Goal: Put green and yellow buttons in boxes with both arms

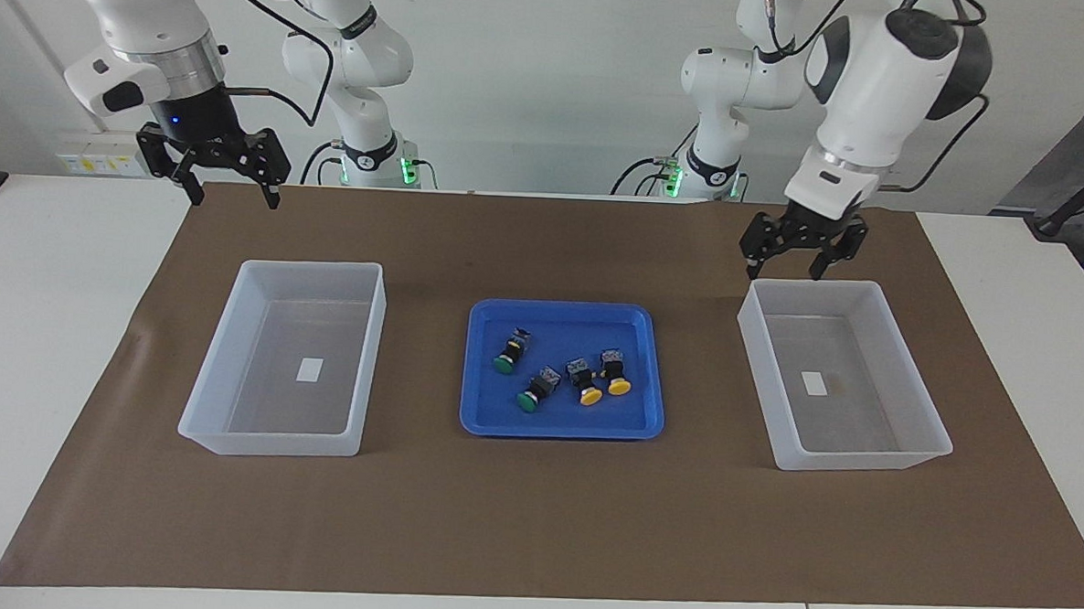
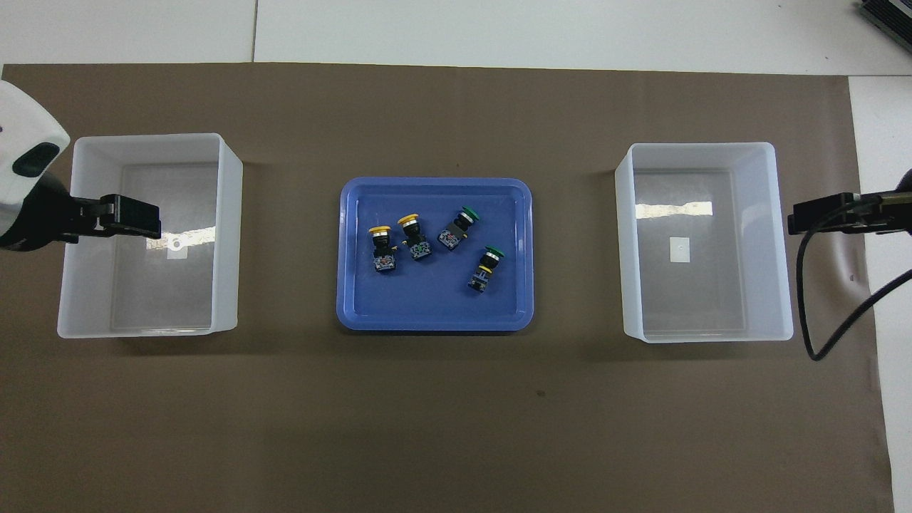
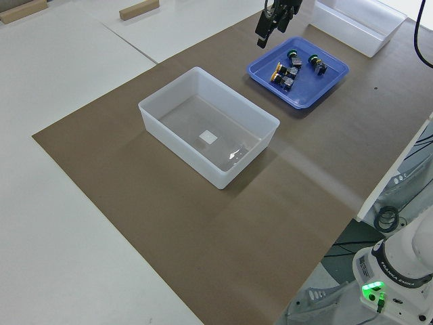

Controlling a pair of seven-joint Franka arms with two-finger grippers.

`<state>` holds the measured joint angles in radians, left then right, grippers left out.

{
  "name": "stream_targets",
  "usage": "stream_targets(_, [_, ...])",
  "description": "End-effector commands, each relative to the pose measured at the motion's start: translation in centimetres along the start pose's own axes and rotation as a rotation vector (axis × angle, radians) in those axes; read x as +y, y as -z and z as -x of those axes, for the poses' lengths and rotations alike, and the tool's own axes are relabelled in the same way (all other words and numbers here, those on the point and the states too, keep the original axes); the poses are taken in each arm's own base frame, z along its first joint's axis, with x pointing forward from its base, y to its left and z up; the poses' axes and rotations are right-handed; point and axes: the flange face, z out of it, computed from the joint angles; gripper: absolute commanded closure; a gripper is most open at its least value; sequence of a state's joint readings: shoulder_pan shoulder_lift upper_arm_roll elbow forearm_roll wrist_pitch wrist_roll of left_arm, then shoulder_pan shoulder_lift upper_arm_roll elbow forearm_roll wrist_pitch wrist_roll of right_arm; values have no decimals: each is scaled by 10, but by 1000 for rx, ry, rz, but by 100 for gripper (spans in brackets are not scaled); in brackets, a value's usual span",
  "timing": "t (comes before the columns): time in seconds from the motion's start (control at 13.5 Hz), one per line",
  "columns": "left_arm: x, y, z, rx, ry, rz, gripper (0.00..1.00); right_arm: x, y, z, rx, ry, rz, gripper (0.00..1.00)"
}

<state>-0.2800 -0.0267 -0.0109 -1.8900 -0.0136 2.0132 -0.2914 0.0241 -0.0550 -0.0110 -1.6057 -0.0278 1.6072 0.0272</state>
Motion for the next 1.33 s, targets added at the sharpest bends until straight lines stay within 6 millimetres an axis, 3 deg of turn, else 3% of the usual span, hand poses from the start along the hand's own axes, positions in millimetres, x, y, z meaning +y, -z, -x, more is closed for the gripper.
stream_targets(0.0, [42, -66, -3, 29, 43, 30, 0, -1, -6, 6, -18, 13, 3, 0])
stream_targets(0.15, [51, -102, 2, 97, 41, 61, 0, 9, 0, -5, -28, -6, 5, 0])
stream_targets(0.22, [64, -123, 9, 104, 21, 68, 0, 9, -1, -10, -32, -6, 5, 0])
stream_targets(0.3, [86, -159, 14, 84, -4, 67, 0, 5, -5, -12, -32, -3, 5, 0])
stream_targets(0.37, [94, -176, 16, 94, -1, 74, 0, -1, -8, -13, -27, -22, 4, 0])
stream_targets(0.59, [105, -198, 19, 94, -14, 78, 0, -43, -35, -12, -8, -10, 0, 0])
stream_targets(0.81, [116, -208, 27, 85, 0, 80, 0, -73, -59, -17, -12, 15, -4, 0])
stream_targets(0.96, [123, -210, 33, 79, 17, 82, 0, -118, -90, -11, -3, 19, -9, 0])
stream_targets(1.04, [126, -210, 35, 76, 36, 83, 3, -147, -110, -5, 6, -6, -15, 0])
stream_targets(1.26, [126, -219, 36, 66, 36, 78, 49, -218, -173, -13, 21, -38, -31, 0])
